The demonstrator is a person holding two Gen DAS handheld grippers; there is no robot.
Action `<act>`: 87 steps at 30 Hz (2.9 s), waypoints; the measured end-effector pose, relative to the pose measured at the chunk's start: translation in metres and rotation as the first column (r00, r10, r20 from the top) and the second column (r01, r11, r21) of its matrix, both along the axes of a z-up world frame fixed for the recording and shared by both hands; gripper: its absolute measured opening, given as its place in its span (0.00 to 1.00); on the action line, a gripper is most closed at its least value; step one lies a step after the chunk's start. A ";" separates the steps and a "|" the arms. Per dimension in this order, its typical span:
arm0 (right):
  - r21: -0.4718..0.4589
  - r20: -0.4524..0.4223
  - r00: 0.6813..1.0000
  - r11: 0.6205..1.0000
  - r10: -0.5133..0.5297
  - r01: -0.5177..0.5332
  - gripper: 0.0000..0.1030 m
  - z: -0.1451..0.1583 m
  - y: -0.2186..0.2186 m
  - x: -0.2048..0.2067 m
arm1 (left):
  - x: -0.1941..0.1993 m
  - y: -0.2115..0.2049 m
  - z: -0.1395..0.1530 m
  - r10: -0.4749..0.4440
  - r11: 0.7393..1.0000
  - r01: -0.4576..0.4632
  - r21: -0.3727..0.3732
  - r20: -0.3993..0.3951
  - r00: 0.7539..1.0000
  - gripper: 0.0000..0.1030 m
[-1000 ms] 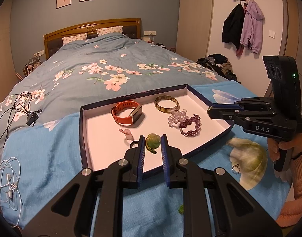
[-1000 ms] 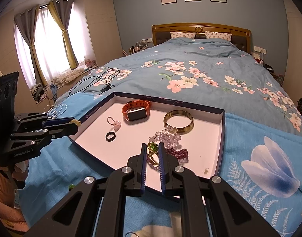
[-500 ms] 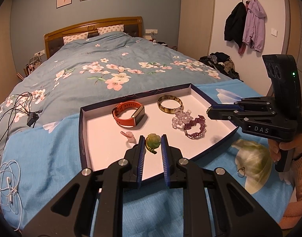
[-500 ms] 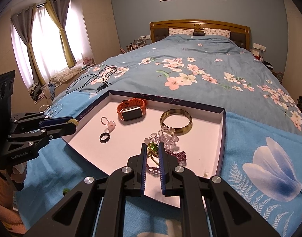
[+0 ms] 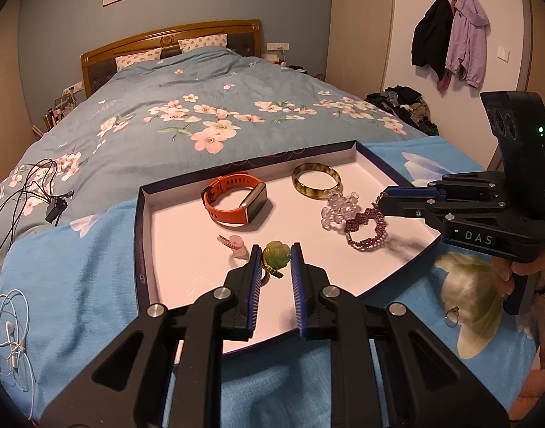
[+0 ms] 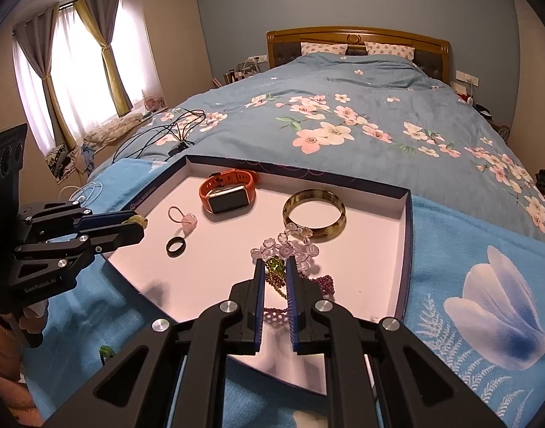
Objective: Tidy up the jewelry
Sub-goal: 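Carry the yellow-green ring with the left tool while the right tool carries the green gem ring over the box, then open the left tool over the box while the right tool releases the green gem ring there, then move the right tool to the silver ring while the left tool approaches the green ring with black band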
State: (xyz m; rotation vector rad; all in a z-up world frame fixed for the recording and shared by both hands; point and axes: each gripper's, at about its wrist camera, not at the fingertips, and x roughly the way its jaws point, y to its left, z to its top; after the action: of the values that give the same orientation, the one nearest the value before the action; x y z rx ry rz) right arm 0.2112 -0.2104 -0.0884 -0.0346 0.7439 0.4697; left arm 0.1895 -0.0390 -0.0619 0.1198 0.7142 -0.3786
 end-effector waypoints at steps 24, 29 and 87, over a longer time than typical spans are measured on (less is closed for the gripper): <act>-0.037 -0.051 0.999 0.999 -0.004 0.002 0.10 -0.015 0.011 0.017 | 0.031 -0.003 -0.027 0.032 0.999 -0.030 0.020 -0.070 0.997 0.16; -0.042 -0.058 0.998 0.999 -0.014 0.011 0.10 -0.018 0.012 0.020 | 0.037 -0.004 -0.033 0.037 0.999 -0.035 0.023 -0.090 0.995 0.16; -0.071 -0.104 0.993 0.995 0.055 -0.063 0.41 -0.031 -0.014 -0.113 | -0.108 0.007 -0.026 -0.100 0.995 0.099 -0.007 -0.072 0.992 0.68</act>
State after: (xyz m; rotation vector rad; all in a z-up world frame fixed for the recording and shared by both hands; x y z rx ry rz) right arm 0.0987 -0.2246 -0.1193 -0.1033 0.8628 0.5029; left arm 0.0813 -0.0320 -0.0878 0.1394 0.7811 -0.4814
